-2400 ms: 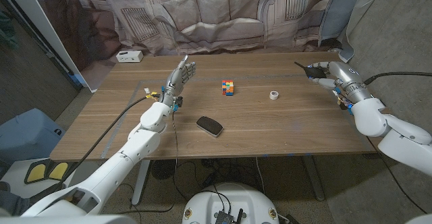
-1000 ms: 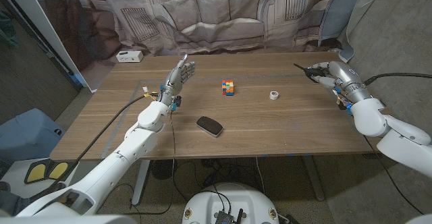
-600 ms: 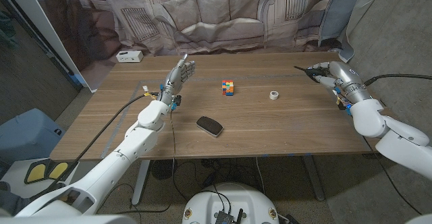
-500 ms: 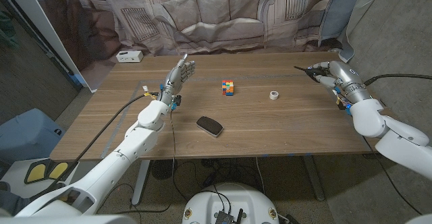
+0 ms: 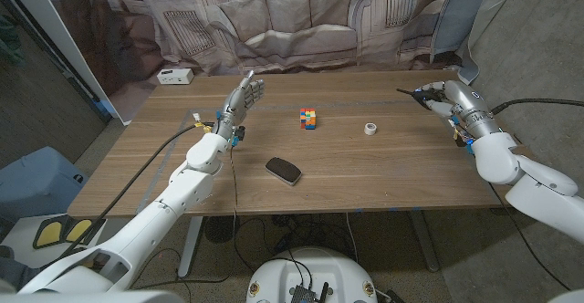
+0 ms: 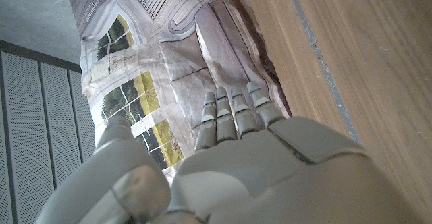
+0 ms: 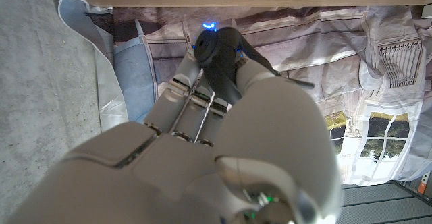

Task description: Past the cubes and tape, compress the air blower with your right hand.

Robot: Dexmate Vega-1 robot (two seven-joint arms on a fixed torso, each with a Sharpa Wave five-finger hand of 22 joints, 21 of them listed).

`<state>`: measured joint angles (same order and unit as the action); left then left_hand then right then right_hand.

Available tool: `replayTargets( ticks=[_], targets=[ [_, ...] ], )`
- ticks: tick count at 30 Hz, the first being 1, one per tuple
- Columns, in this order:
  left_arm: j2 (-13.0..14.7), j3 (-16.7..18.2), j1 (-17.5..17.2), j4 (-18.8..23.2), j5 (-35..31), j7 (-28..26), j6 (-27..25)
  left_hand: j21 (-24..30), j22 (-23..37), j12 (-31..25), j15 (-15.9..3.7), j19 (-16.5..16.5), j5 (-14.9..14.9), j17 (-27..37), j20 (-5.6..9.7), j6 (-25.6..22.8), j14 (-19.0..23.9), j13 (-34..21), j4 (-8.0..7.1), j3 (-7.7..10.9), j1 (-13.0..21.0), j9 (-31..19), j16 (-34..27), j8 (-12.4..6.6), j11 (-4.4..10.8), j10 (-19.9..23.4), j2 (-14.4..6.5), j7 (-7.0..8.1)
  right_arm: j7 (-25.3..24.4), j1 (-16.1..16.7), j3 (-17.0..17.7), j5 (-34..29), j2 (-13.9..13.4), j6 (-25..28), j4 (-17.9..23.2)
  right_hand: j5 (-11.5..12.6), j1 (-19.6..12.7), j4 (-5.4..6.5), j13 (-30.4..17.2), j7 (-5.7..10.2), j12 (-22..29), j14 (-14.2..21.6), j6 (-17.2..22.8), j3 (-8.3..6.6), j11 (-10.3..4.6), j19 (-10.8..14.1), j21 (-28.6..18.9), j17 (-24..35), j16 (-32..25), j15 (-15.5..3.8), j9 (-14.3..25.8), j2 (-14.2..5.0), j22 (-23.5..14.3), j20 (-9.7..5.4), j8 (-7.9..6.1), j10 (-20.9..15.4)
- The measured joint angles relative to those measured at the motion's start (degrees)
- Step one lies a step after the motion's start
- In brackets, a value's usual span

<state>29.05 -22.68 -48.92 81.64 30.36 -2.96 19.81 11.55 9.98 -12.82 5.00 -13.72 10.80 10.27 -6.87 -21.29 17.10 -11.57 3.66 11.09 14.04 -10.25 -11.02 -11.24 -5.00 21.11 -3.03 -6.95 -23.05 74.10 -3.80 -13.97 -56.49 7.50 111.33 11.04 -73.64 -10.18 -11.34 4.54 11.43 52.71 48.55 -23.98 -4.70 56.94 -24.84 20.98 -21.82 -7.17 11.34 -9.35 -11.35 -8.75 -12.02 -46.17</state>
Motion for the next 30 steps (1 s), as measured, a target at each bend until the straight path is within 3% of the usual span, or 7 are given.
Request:
replayTargets(
  ticks=[5, 9, 14, 16, 30],
  targets=[
    [-0.1, 0.0, 0.1, -0.1, 0.0, 0.0, 0.0, 0.0, 0.0, 0.0, 0.00, 0.0, 0.0, 0.0, 0.00, 0.0, 0.0, 0.0, 0.00, 0.00, 0.0, 0.0, 0.0, 0.00, 0.00, 0.0, 0.0, 0.00, 0.0, -0.1, -0.1, 0.0, 0.0, 0.1, 0.0, 0.0, 0.3, 0.48, 0.0, 0.05, -0.2, -0.1, -0.1, 1.39, 0.00, 0.0, -0.5, 0.4, 0.0, -0.13, 0.3, 0.98, -0.1, 0.00, 0.05, 0.5],
    [-0.1, 0.0, 0.1, -0.2, 0.0, 0.1, 0.1, 0.0, 0.0, 0.0, 0.00, 0.0, 0.0, 0.0, 0.00, 0.0, 0.0, 0.0, 0.00, 0.00, 0.0, 0.0, 0.0, 0.00, 0.00, 0.0, 0.0, 0.00, 0.1, -0.2, -0.1, 0.0, -0.1, 0.2, -0.1, 0.0, 1.5, 1.52, 0.0, 0.08, -0.2, -0.8, -0.5, 2.44, 0.31, -0.1, -0.7, 0.7, 0.0, 0.09, 0.3, 2.19, -0.1, -0.07, 0.07, 0.8],
    [-0.1, 0.0, 0.1, -0.2, 0.0, 0.0, 0.1, 0.0, 0.0, 0.0, 0.00, 0.0, 0.0, 0.0, 0.00, 0.0, 0.0, 0.0, 0.00, 0.00, 0.0, 0.0, 0.0, 0.00, 0.00, 0.0, 0.0, 0.00, 0.3, -0.3, -0.2, 0.0, -0.4, 0.2, -0.1, -0.5, 7.0, 3.88, 0.0, 0.08, -0.2, -1.2, -0.5, 4.80, 0.30, -0.6, -1.3, -0.6, 1.8, 0.09, 0.1, 4.12, 0.3, 0.07, 0.13, 0.8],
    [-0.1, 0.0, 0.0, -0.2, 0.0, 0.0, 0.1, 0.0, 0.0, 0.0, 0.00, 0.0, 0.0, 0.0, 0.00, 0.0, 0.0, 0.0, 0.00, 0.00, 0.0, 0.0, 0.0, 0.00, 0.00, 0.0, 0.0, 0.00, 0.4, -0.4, -0.2, 0.0, -0.6, 0.2, -0.2, -0.7, 8.3, 4.13, 0.0, 0.08, -0.2, -1.2, -0.5, 5.50, 0.41, -0.6, -1.3, -1.0, 2.3, 0.09, 0.1, 4.68, 0.4, 0.06, 0.37, 0.9],
    [0.0, 0.0, -0.1, 0.0, 0.0, -0.2, -0.1, 0.0, 0.0, 0.0, 0.00, 0.0, 0.0, 0.0, 0.00, 0.0, 0.0, 0.0, -0.01, 0.00, 0.0, 0.0, 0.0, 0.00, 0.00, 0.0, 0.0, 0.01, 0.7, -0.8, -0.5, 0.2, -0.8, -0.5, -0.8, -0.7, 9.8, 4.73, 0.2, 0.09, -0.4, -1.5, -0.5, 6.12, 0.63, -0.9, -1.3, -1.6, 3.0, 0.38, -0.2, 5.04, 0.7, 0.37, 0.55, 1.1]
  ],
)
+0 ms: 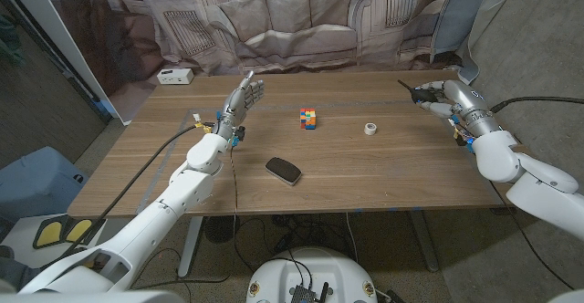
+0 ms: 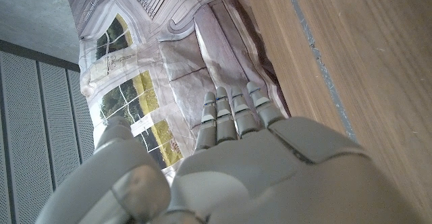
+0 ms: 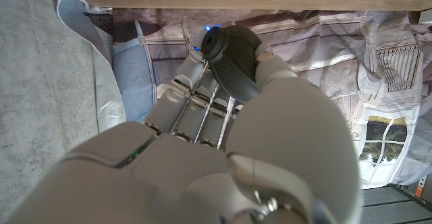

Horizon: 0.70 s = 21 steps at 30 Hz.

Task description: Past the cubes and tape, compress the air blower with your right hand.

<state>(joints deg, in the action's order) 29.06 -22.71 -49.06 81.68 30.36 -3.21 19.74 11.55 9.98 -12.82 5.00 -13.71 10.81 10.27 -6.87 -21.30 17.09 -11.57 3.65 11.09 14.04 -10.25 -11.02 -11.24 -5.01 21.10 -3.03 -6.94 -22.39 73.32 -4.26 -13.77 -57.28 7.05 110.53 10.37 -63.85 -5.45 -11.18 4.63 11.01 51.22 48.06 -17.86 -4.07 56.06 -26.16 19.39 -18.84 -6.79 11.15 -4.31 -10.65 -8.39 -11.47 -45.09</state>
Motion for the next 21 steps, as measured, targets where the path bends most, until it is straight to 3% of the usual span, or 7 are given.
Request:
replayTargets(
  ticks=[10, 21],
  targets=[
    [0.0, -0.1, 0.0, 0.0, -0.1, -0.1, -0.1, 0.0, 0.0, 0.0, 0.00, 0.0, 0.0, 0.0, 0.00, -0.1, 0.0, 0.0, 0.23, 0.24, 0.3, 0.0, 0.0, 0.00, 0.00, 0.0, -0.3, 0.10, -0.1, -0.3, -0.2, 0.1, 0.0, -0.1, -0.3, 0.0, 0.9, -0.19, 0.0, -0.16, -0.2, -0.4, -1.0, 0.26, 0.19, -0.4, 0.0, 0.0, 0.2, 0.20, 0.0, 0.44, 0.0, 0.21, 0.26, 0.8],
    [0.4, -0.2, 0.1, 0.4, -0.4, -0.2, -0.9, 0.0, 0.0, 0.0, 0.00, 0.0, 0.0, 0.0, 0.00, -0.1, 0.0, 0.0, 0.23, 0.24, 0.0, 0.0, 0.0, 0.00, 0.00, 0.0, -0.6, 0.10, -0.2, -0.4, -0.4, 0.1, -0.2, 0.4, -0.3, -0.2, 3.0, 0.09, 0.0, -0.82, -0.4, -1.0, -1.8, 1.49, 0.50, -0.7, 0.0, -0.3, 0.8, 0.23, 0.0, 1.69, 0.3, 0.51, 0.48, 1.7]
  ],
)
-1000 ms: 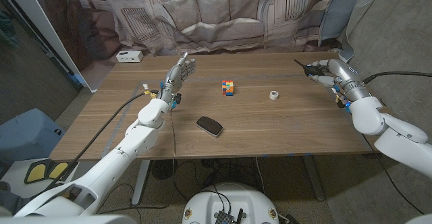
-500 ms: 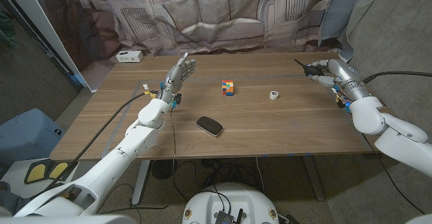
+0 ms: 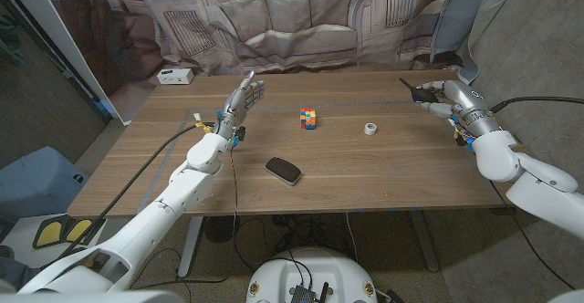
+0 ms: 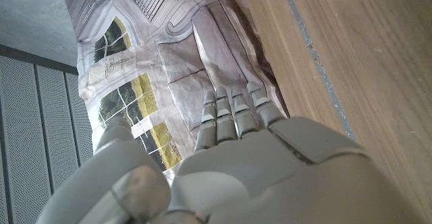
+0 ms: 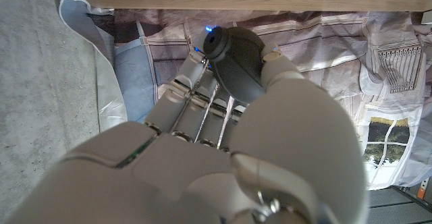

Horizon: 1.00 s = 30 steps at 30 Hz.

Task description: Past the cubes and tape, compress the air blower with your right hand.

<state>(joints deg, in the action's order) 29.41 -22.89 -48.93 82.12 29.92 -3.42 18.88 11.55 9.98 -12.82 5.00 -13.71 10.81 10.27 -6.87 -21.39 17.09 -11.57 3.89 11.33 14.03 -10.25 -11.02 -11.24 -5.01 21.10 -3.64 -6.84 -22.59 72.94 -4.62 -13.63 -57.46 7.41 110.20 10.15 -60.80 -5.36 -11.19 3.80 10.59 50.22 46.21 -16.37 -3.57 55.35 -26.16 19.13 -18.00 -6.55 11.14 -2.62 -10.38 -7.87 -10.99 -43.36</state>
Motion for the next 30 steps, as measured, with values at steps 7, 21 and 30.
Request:
replayTargets(
  ticks=[7, 21, 30],
  targets=[
    [0.1, -0.1, 0.2, 0.1, -0.2, 0.0, -0.2, 0.0, 0.0, 0.3, 0.00, 0.0, 0.0, 0.0, 0.00, 0.0, 0.0, 0.0, 0.00, 0.00, 0.0, 0.0, 0.0, 0.00, 0.00, 0.0, 0.0, 0.00, -0.1, 0.1, 0.1, 0.1, 0.0, 0.3, 0.0, -0.2, 1.6, 0.32, 0.0, 0.00, 0.0, 0.3, 0.0, 0.79, 0.00, 0.0, 0.0, 0.0, 0.0, 0.00, -0.1, 0.96, 0.0, 0.00, 0.00, 0.0],
    [1.0, 0.1, -0.2, 2.2, -0.8, -1.2, -1.5, 0.0, 0.0, 0.3, 0.00, 0.0, 0.0, 0.0, 0.00, 0.0, 0.0, 0.0, -0.01, -0.01, 0.0, 0.0, 0.0, 0.00, 0.00, 0.0, 0.0, 0.00, -1.0, 0.2, 0.1, 0.2, 0.4, 0.9, -0.2, -0.2, 4.8, 0.95, 0.0, -0.25, 0.5, -0.1, 0.2, 2.69, 0.12, -0.3, 0.0, -1.1, 1.1, -0.14, -0.2, 2.97, 0.0, 0.31, -0.28, -1.3],
    [1.3, 0.3, -0.7, 3.0, -0.9, -1.7, -1.8, 0.0, 0.0, 0.3, 0.00, 0.0, 0.0, 0.0, 0.00, 0.0, 0.0, 0.0, -0.01, -0.01, 0.0, 0.0, 0.0, 0.00, 0.00, 0.0, 0.0, -0.01, -1.1, 0.0, 0.0, 0.5, 0.4, 1.3, -0.3, -0.2, 5.2, 0.95, 0.0, -0.22, 0.4, -0.5, -0.2, 2.69, 0.09, -0.6, 0.0, -0.9, 1.1, 0.09, -0.2, 2.61, 0.0, 0.65, -0.27, -0.9]
  ],
)
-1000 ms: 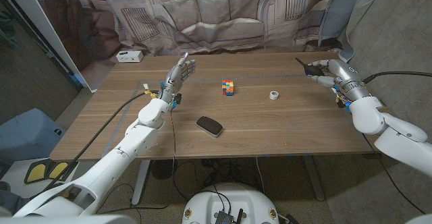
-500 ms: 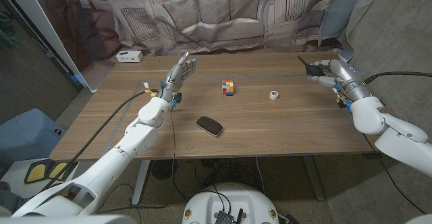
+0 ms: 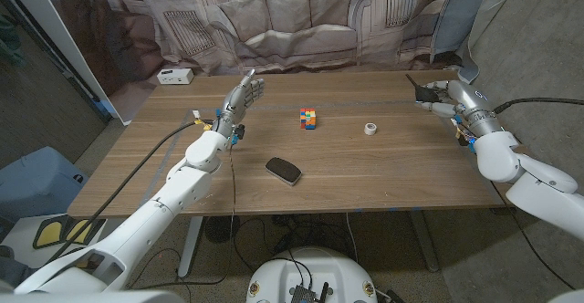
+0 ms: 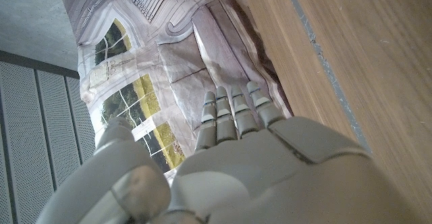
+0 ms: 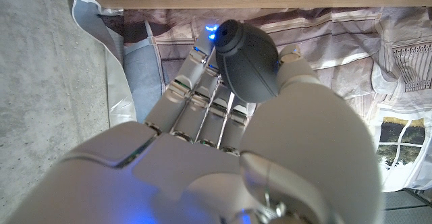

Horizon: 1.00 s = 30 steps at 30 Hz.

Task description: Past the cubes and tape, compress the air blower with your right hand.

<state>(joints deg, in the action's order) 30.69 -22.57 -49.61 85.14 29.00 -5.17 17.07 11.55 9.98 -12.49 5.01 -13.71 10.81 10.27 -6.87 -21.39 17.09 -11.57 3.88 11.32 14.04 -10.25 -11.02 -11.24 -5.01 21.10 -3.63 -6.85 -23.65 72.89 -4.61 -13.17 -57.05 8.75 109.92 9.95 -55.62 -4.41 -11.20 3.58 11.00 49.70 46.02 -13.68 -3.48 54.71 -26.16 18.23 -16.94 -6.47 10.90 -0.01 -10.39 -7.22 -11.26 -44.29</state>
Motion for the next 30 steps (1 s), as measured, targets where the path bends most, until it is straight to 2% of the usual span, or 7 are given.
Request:
replayTargets(
  ticks=[2, 13, 30],
  targets=[
    [0.0, 0.1, -0.1, 0.1, 0.0, -0.2, 0.0, 0.0, 0.0, 0.0, 0.00, 0.0, 0.0, 0.0, 0.00, 0.0, 0.0, 0.0, 0.00, 0.00, 0.0, 0.0, 0.0, 0.00, 0.00, 0.0, 0.0, 0.00, 0.1, -0.1, -0.1, 0.1, -0.1, 0.2, 0.0, 0.0, 0.3, 0.10, 0.0, 0.04, -0.2, 0.0, -0.2, 0.10, 0.32, -0.1, 0.0, 0.0, 0.0, 0.00, 0.0, 0.29, 0.0, 0.07, 0.00, 0.3],
    [0.1, 0.1, -0.3, 0.0, 0.0, 0.0, 0.0, 0.0, 0.0, 0.0, 0.00, 0.0, 0.0, 0.0, 0.00, -0.2, 0.0, 0.0, 0.00, 0.00, 0.0, 0.0, 0.0, 0.00, 0.00, 0.0, 0.0, -0.23, 3.3, -0.9, -0.9, 0.4, -1.9, 3.3, 1.2, 0.0, 1.0, 0.00, 0.0, 0.31, -0.2, -0.5, -0.9, 0.48, 0.11, -0.1, 0.3, 0.0, 0.4, 0.31, 0.0, 0.07, 0.0, 0.07, 0.26, 0.5],
    [0.8, 0.2, -0.3, -0.4, 0.3, 0.7, -0.4, 0.0, 0.0, 0.0, 0.00, 0.0, 0.0, 0.0, 0.00, -0.3, 0.0, 0.0, 0.47, -0.01, 0.0, 0.0, 0.0, 0.00, 0.00, 0.0, 0.0, -0.32, 8.9, -4.5, -5.4, 1.3, -4.9, 8.9, 1.7, 0.2, 1.1, -0.01, 0.0, 0.31, -0.2, -0.8, -0.9, 0.48, 0.11, -0.1, 0.3, 0.0, 0.5, 0.01, 0.0, -0.07, 0.3, 0.07, 0.26, 0.5]
  ],
)
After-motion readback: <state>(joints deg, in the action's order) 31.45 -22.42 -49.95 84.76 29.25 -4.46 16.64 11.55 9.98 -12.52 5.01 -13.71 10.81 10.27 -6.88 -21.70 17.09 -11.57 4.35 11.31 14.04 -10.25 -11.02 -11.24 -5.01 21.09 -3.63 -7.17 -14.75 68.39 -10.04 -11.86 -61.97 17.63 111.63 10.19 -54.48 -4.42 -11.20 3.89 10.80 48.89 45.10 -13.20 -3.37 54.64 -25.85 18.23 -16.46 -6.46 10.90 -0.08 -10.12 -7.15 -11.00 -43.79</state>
